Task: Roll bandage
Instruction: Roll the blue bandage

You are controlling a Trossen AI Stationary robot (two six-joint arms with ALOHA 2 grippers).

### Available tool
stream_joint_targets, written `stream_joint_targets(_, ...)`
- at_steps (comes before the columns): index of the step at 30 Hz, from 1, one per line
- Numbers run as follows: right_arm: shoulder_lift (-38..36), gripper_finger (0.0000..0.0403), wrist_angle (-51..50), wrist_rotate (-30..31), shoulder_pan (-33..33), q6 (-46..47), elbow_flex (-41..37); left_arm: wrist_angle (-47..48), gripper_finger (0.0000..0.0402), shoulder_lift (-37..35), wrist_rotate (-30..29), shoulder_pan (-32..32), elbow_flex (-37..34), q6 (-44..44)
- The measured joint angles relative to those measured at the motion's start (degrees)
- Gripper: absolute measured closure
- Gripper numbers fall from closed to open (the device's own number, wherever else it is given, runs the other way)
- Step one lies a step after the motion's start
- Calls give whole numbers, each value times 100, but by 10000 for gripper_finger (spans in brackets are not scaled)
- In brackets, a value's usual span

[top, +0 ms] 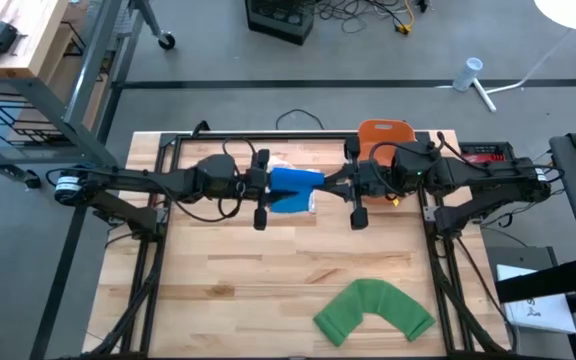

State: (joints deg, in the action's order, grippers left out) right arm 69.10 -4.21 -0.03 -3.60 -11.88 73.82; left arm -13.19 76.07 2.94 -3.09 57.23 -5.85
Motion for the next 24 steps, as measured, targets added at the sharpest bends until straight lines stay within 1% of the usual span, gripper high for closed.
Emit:
stream_joint_targets(1, -13, 403, 8, 0, 0, -17, 0, 42, 391, -3, -2, 0, 0, 25)
stream_joint_targets(4, -92, 403, 29, 4, 0, -94, 0, 218, 388, 3, 0, 0, 0, 52)
stream_joint_targets(8, -156, 403, 66, 7, 0, -228, 4, 279, 399, 135, 0, 7, -4, 114)
stream_joint_targets(17, -377, 403, 245, 47, 7, -435, 4, 296, 401, 453, 0, 7, -7, 359)
stream_joint_targets(21, -520, 403, 108, 416, 7, -723, 0, 305, 401, 501, 0, 43, -11, 418)
stream_joint_targets(24, -577, 403, -78, 855, 7, -1027, 0, 298, 401, 488, 2, 99, -11, 506)
